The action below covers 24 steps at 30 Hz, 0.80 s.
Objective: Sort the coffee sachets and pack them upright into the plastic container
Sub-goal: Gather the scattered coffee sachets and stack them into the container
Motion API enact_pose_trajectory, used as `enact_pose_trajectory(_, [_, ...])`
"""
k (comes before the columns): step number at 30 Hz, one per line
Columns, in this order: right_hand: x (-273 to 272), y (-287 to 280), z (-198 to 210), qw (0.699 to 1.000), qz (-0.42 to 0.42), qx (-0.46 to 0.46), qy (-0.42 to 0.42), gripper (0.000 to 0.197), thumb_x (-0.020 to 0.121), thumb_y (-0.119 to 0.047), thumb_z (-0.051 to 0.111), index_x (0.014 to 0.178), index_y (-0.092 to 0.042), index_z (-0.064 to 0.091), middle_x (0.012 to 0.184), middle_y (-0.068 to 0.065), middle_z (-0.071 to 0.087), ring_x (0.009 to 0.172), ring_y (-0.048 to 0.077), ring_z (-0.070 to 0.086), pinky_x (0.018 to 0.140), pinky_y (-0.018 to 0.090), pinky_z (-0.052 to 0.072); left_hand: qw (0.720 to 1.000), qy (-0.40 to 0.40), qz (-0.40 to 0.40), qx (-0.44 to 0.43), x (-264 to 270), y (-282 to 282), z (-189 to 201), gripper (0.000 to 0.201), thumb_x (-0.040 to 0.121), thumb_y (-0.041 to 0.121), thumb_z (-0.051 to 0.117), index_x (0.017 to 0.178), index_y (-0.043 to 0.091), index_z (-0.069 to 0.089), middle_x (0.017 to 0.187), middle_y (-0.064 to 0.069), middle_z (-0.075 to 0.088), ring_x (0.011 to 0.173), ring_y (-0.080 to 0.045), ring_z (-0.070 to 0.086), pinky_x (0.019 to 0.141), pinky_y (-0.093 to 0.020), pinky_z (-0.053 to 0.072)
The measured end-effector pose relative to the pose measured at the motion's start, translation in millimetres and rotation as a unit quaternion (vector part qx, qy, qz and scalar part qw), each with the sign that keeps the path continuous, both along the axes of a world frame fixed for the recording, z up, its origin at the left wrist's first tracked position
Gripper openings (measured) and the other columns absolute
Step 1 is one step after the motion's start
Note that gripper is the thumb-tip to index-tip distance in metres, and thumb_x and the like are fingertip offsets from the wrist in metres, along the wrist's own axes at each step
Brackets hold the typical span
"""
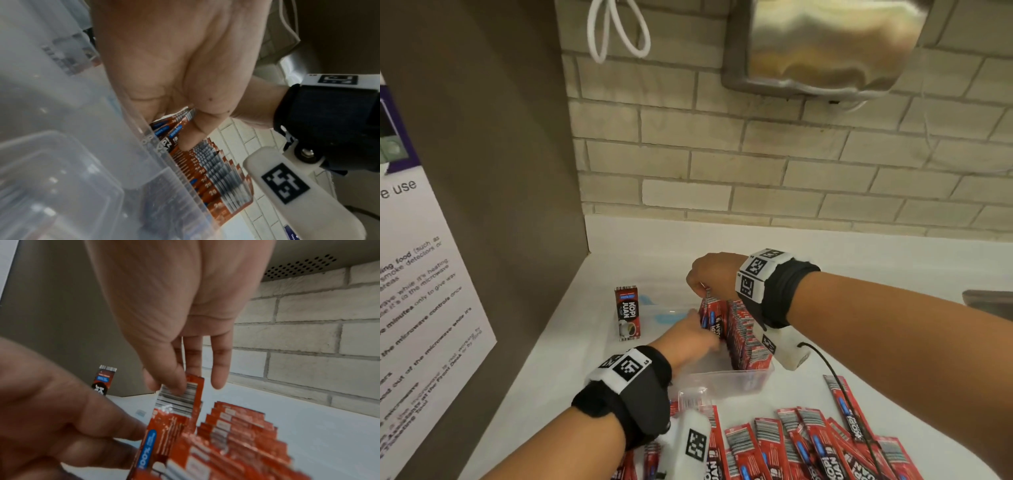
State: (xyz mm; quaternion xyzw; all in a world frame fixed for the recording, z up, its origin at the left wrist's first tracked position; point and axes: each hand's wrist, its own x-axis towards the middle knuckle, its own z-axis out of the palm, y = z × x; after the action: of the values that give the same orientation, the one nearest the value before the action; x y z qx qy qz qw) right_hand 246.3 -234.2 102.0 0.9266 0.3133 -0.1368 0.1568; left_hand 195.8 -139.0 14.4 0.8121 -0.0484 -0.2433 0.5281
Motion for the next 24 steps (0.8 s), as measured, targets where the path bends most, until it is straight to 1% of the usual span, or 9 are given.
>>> enact_pose_trajectory(2, [2.1,0.8,-2.4,1.0,-0.016,0.002,0.004,0.022,0.086,0.006,0.048,0.099,-0.01,0.055,0.078,-0.005,0.036,0.088,0.016,0.04,0.053,0.015,0.025,1.0,0.026,0.003,-0.016,3.8,-2.4,-3.4,0.046,0.082,-0.003,0.058,0.125,0.007,0.046,0.104,-0.011,0.056,0.102,-0.024,0.054,0.088,-0.031,0.043])
enact_pose_trajectory(5, [3.4,-0.6,-4.4,0.999,-0.047,0.02,0.019,0.019,0.085,0.008,0.048,0.086,-0.01,0.051,0.072,-0.008,0.03,0.087,0.017,0.04,0.051,0.013,0.022,0.998,0.058,0.013,-0.038,7.0,-5.6,-6.8,0.051,0.078,-0.009,0.055,0.125,0.009,0.047,0.115,-0.012,0.059,0.113,-0.027,0.054,0.105,-0.039,0.042])
enact_pose_trajectory(8, [1.2,-5.4,-6.8,0.999,-0.039,0.028,0.002,0.028,0.084,0.007,0.051,0.107,-0.007,0.055,0.085,-0.002,0.038,0.085,0.018,0.041,0.052,0.016,0.026,0.993,0.075,0.031,-0.084,11.0,-8.8,-10.8,0.054,0.072,-0.012,0.052,0.122,0.007,0.048,0.119,-0.017,0.06,0.115,-0.031,0.055,0.105,-0.045,0.042])
enact_pose_trajectory(11, [0.1,-8.9,-8.2,0.998,-0.06,0.032,0.006,0.036,0.083,0.005,0.052,0.116,-0.009,0.051,0.106,0.007,0.048,0.088,0.02,0.047,0.067,0.028,0.039,0.991,0.078,0.032,-0.099,12.2,-11.4,-12.6,0.051,0.078,-0.017,0.048,0.121,0.011,0.046,0.121,-0.016,0.06,0.115,-0.029,0.055,0.103,-0.041,0.045])
enact_pose_trajectory(13, [1.0,-9.9,-6.6,0.997,-0.073,0.033,0.015,0.041,0.084,0.001,0.055,0.121,-0.012,0.049,0.118,0.009,0.052,0.099,0.024,0.052,0.08,0.034,0.044,0.991,0.088,0.025,-0.094,13.2,-11.4,-15.1,0.045,0.083,-0.017,0.045,0.117,0.013,0.048,0.12,-0.013,0.06,0.114,-0.026,0.055,0.095,-0.032,0.049])
enact_pose_trajectory(16, [2.3,-14.2,-0.6,0.993,-0.103,0.054,0.033,0.05,0.085,-0.005,0.058,0.131,-0.017,0.043,0.128,0.006,0.051,0.113,0.024,0.051,0.093,0.037,0.045,0.997,0.071,0.002,-0.037,11.5,-7.9,-11.7,0.034,0.088,-0.01,0.049,0.112,0.013,0.054,0.119,-0.013,0.061,0.114,-0.025,0.055,0.092,-0.029,0.048])
enact_pose_trajectory(18, [1.3,-17.7,3.1,0.991,-0.109,0.077,0.022,0.05,0.087,-0.008,0.057,0.133,-0.018,0.042,0.131,0.006,0.049,0.116,0.023,0.049,0.097,0.038,0.043,0.999,0.024,-0.032,0.028,11.6,-5.2,-7.5,0.032,0.088,-0.003,0.054,0.118,0.007,0.056,0.115,-0.014,0.061,0.108,-0.025,0.056,0.093,-0.03,0.047])
enact_pose_trajectory(20, [-3.1,-21.8,7.5,0.986,-0.123,0.117,0.002,0.046,0.089,-0.012,0.056,0.133,-0.018,0.043,0.132,0.007,0.047,0.117,0.023,0.049,0.098,0.035,0.041,0.993,-0.038,-0.06,0.095,12.4,-2.3,-3.7,0.027,0.087,0.002,0.056,0.114,0.003,0.059,0.109,-0.015,0.062,0.1,-0.024,0.058,0.085,-0.027,0.046])
enact_pose_trajectory(24, [-18.4,-42.3,19.4,0.943,-0.191,0.271,-0.03,0.037,0.092,-0.02,0.055,0.128,-0.018,0.048,0.13,0.004,0.049,0.111,0.019,0.05,0.086,0.023,0.036,0.977,-0.115,-0.043,0.177,14.4,3.0,0.7,0.023,0.087,0.012,0.061,0.11,0.008,0.059,0.105,-0.011,0.065,0.099,-0.024,0.064,0.084,-0.03,0.052])
